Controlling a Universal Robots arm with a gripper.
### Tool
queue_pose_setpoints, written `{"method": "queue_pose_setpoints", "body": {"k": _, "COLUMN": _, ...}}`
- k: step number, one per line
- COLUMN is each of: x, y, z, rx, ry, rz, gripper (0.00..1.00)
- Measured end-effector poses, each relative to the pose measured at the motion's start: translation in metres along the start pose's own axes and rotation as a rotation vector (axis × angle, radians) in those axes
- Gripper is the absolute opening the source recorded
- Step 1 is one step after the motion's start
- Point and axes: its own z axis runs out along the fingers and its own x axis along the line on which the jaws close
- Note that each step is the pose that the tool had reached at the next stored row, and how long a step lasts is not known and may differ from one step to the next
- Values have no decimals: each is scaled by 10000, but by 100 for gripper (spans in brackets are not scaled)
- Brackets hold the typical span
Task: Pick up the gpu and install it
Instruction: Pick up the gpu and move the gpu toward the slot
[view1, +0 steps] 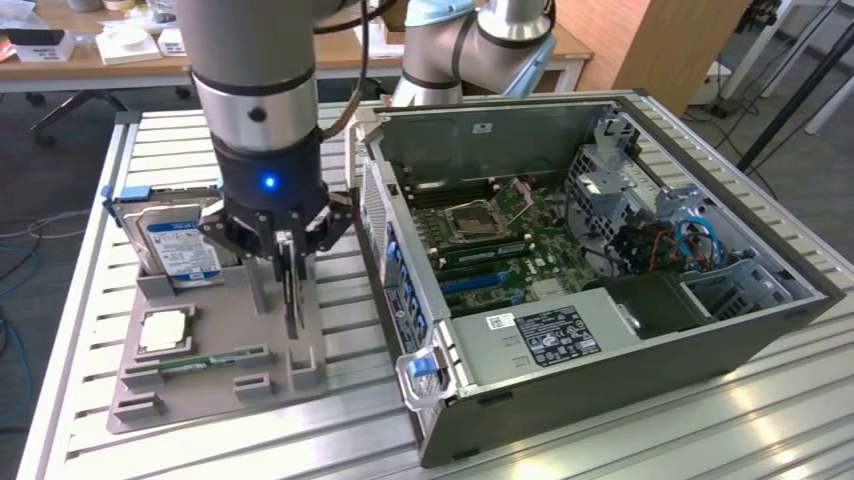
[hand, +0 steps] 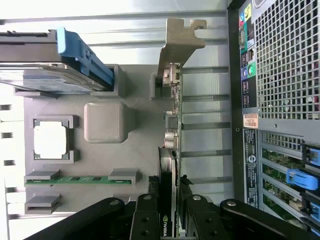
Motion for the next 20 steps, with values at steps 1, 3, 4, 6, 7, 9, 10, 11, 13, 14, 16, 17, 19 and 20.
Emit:
{"method": "queue_pose_setpoints", "body": {"k": 1, "x": 0, "y": 2, "z": -47, "rx": 0, "ry": 0, "rz": -1, "gripper": 26}}
{"method": "queue_pose_setpoints", "body": {"k": 3, "x": 0, "y": 5, "z": -137, "rx": 0, "ry": 0, "rz": -3, "gripper": 26}}
{"method": "queue_pose_setpoints", "body": {"k": 4, "x": 0, "y": 7, "z": -183, "rx": 1, "ry": 1, "rz": -4, "gripper": 26}}
{"method": "queue_pose_setpoints", "body": {"k": 6, "x": 0, "y": 11, "z": -275, "rx": 0, "ry": 0, "rz": -4, "gripper": 26}}
{"method": "queue_pose_setpoints", "body": {"k": 7, "x": 0, "y": 12, "z": -320, "rx": 0, "ry": 1, "rz": -4, "gripper": 26}}
{"method": "queue_pose_setpoints", "body": {"k": 9, "x": 0, "y": 16, "z": -410, "rx": 0, "ry": 0, "rz": -5, "gripper": 26}}
{"method": "queue_pose_setpoints", "body": {"k": 10, "x": 0, "y": 17, "z": -455, "rx": 0, "ry": 0, "rz": -5, "gripper": 26}}
{"method": "queue_pose_setpoints", "body": {"k": 11, "x": 0, "y": 19, "z": -499, "rx": 0, "ry": 0, "rz": -5, "gripper": 26}}
{"method": "queue_pose_setpoints", "body": {"k": 13, "x": 0, "y": 22, "z": -594, "rx": 1, "ry": 1, "rz": -5, "gripper": 26}}
{"method": "queue_pose_setpoints", "body": {"k": 14, "x": 0, "y": 24, "z": -638, "rx": 0, "ry": 1, "rz": -5, "gripper": 26}}
{"method": "queue_pose_setpoints", "body": {"k": 16, "x": 1, "y": 27, "z": -729, "rx": 1, "ry": 1, "rz": -4, "gripper": 26}}
{"method": "queue_pose_setpoints", "body": {"k": 17, "x": 0, "y": 29, "z": -773, "rx": -1, "ry": 0, "rz": -5, "gripper": 26}}
{"method": "queue_pose_setpoints", "body": {"k": 19, "x": 0, "y": 33, "z": -866, "rx": 0, "ry": 0, "rz": -5, "gripper": 26}}
{"method": "queue_pose_setpoints", "body": {"k": 20, "x": 0, "y": 34, "z": -911, "rx": 0, "ry": 1, "rz": -5, "gripper": 26}}
